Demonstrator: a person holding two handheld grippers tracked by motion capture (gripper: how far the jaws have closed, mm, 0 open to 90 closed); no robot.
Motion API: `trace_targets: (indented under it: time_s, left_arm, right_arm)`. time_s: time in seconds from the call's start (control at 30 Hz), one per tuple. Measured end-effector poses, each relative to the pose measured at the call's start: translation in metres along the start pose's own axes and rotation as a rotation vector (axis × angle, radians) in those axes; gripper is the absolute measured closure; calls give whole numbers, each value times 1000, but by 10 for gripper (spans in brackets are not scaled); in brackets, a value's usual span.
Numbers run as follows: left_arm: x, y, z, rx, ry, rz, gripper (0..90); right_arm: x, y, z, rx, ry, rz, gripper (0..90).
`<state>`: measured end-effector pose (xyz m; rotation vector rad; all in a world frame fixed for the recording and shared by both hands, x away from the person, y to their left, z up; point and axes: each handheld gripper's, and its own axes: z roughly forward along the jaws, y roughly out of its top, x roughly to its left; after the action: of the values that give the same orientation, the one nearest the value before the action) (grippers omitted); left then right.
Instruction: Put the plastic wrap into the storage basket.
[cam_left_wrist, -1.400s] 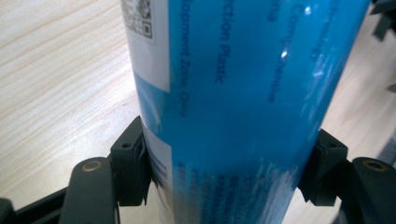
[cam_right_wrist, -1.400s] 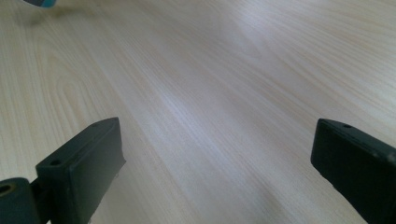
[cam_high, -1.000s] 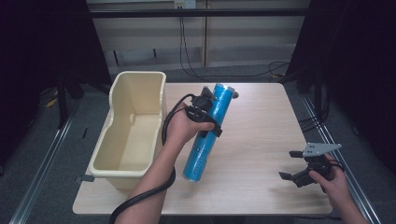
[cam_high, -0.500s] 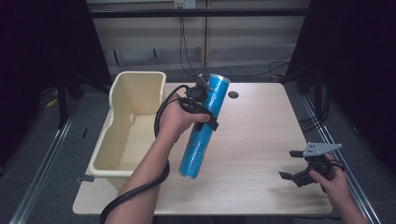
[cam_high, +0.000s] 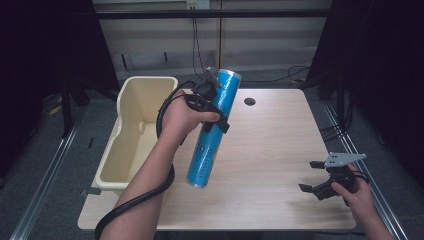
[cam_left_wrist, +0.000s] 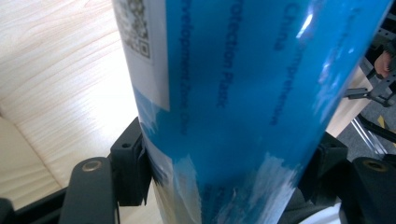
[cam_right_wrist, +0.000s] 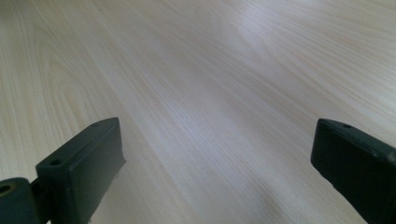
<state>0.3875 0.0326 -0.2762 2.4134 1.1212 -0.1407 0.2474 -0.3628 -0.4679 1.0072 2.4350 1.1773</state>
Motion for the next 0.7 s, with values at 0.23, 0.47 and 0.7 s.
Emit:
trace_targets:
  time_s: [0.23,0.47,0.7]
  left_arm:
    - [3,0,-12,9,8,-12,323]
    - [6,-3,-24,-8,8,-34,323]
    - [9,-5,-36,0,20,-48,323]
  right_arm:
    - [0,0,0,3,1,6,21]
    - [0,1,0,1,1,8,21]
    - [1,1,1,1,5,7,21]
